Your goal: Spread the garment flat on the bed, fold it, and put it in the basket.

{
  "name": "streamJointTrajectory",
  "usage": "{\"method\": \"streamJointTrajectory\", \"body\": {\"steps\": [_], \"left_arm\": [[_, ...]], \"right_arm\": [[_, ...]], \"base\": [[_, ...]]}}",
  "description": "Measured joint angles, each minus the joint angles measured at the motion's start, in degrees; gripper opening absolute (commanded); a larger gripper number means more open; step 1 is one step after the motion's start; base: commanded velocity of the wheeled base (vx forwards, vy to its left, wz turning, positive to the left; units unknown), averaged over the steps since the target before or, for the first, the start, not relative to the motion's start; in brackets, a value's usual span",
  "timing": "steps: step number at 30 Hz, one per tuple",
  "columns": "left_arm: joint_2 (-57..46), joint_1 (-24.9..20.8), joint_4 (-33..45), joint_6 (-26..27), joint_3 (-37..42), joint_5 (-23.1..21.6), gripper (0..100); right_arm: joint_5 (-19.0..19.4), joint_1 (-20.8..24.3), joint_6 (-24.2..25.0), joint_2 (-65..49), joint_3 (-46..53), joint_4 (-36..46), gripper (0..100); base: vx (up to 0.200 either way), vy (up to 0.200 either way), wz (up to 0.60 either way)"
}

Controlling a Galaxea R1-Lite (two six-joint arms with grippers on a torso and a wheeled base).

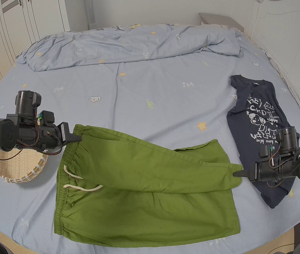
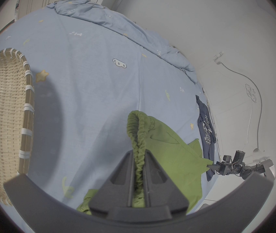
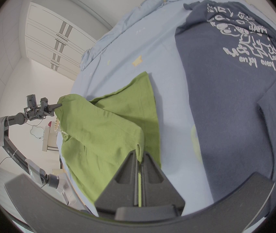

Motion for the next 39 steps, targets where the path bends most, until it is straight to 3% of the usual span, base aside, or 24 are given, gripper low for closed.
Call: {"method": "streamJointTrajectory", "body": {"steps": [8, 23, 30, 39], "left_arm": [[-0.1, 1.5, -1.3, -0.2, -0.6, -0.1, 0], [2.6, 3.8, -2.3, -0.5, -5.4, -0.1, 0], [5.0, 5.3, -3.0, -0.4, -8.3, -0.1, 0], [9.6, 6.7, -8.5, -0.2, -10.9, 0.2, 0]], "right_arm": [[-7.0, 0.5, 0.7, -0.4, -2.4, -2.3, 0], [-15.4, 5.0, 0.6, 4.3, -33.6, 5.4, 0], [-24.1, 6.6, -1.6, 13.3, -46.7, 6.4, 0], [-26.8, 7.5, -3.0, 22.6, -58.5, 5.4, 0]], "base": [[0.000, 0.000, 0.00], [0.000, 0.000, 0.00], [0.000, 0.000, 0.00], [0.000, 0.000, 0.00]]}}
